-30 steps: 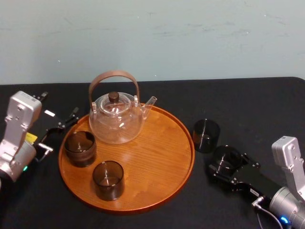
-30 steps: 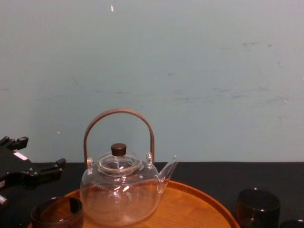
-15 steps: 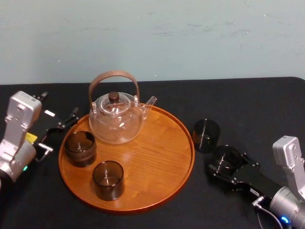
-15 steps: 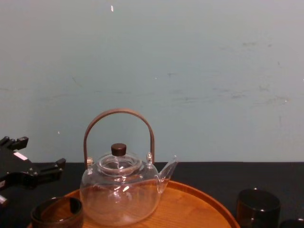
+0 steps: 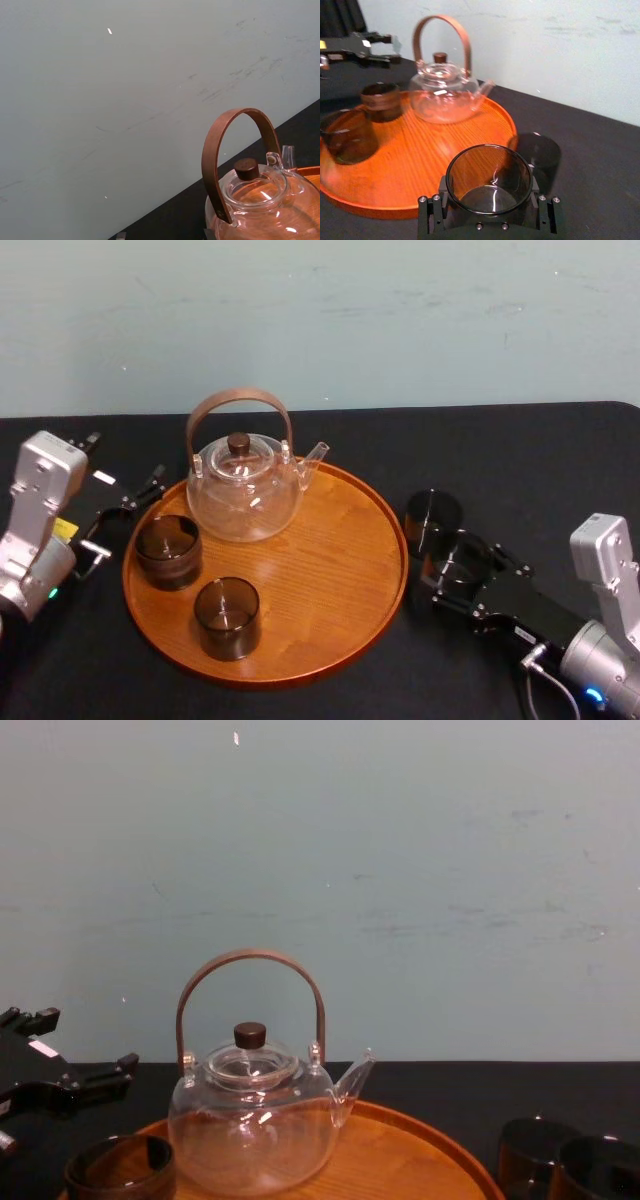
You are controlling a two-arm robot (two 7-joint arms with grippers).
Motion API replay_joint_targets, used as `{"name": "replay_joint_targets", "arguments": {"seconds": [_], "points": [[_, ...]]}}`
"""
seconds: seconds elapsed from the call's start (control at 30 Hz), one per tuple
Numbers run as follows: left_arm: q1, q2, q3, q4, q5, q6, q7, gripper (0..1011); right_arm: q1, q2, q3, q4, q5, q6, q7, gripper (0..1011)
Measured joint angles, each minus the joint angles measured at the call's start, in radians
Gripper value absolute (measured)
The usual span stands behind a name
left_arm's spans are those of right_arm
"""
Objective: Pick up the glass from the table and place it on the tray.
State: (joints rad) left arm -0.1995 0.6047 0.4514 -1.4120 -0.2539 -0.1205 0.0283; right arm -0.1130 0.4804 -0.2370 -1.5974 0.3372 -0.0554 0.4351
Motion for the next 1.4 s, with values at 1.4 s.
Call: {"name": "replay_joint_targets", "arguments": {"seconds": [1.4], "points": [[0.0, 0.0, 0.0, 0.0, 0.0, 0.0, 0.0, 1001, 0.194, -0.082, -0.227, 0.119, -0.019, 0.015, 0.072, 905]]}}
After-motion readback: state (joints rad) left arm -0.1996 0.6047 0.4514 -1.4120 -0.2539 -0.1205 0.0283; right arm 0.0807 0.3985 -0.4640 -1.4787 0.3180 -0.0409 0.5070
